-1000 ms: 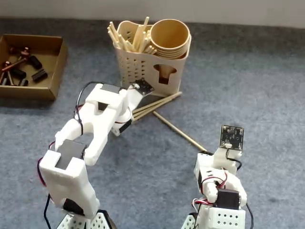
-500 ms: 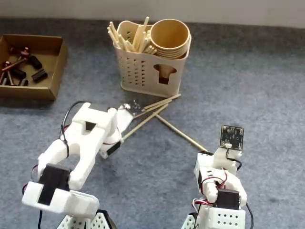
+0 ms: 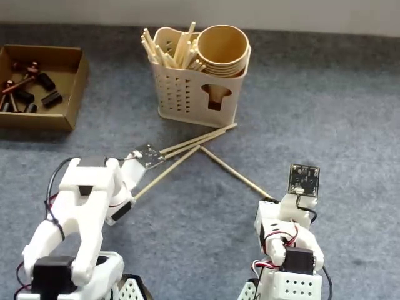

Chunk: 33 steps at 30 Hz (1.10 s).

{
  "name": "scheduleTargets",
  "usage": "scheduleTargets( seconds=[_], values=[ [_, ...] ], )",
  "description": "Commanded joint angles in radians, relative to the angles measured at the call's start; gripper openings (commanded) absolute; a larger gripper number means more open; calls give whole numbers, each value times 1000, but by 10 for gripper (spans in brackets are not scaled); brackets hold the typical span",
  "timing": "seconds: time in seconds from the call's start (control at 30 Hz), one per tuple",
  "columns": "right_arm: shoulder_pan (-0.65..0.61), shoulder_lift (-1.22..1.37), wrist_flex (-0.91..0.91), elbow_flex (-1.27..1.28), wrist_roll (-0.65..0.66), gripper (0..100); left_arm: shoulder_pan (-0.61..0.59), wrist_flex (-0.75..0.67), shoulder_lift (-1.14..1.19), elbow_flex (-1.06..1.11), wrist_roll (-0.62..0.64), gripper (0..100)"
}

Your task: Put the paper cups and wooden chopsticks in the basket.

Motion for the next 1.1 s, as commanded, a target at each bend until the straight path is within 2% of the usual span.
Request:
scheduleTargets(
  seconds=[0.0, 0.3, 0.37, 0.57, 0.67, 0.8, 1.07],
  values=[
    [8, 4, -15, 101, 8, 5, -28, 29, -59, -4, -6, 123],
    [8, 4, -15, 101, 8, 5, -30, 75, -213, -27, 0, 133],
    [8, 4, -15, 101, 8, 5, -22, 74, -246, -42, 40, 133],
    [8, 4, -15, 101, 8, 5, 148, 71, -268, -91, 239, 133],
    [8, 4, -15, 101, 8, 5, 232, 68, -268, -120, 299, 133],
    [8, 4, -15, 101, 8, 5, 303, 66, -266, -185, 350, 133],
    [8, 4, -15, 101, 9, 5, 366, 66, -266, -239, 359, 133]
  ],
)
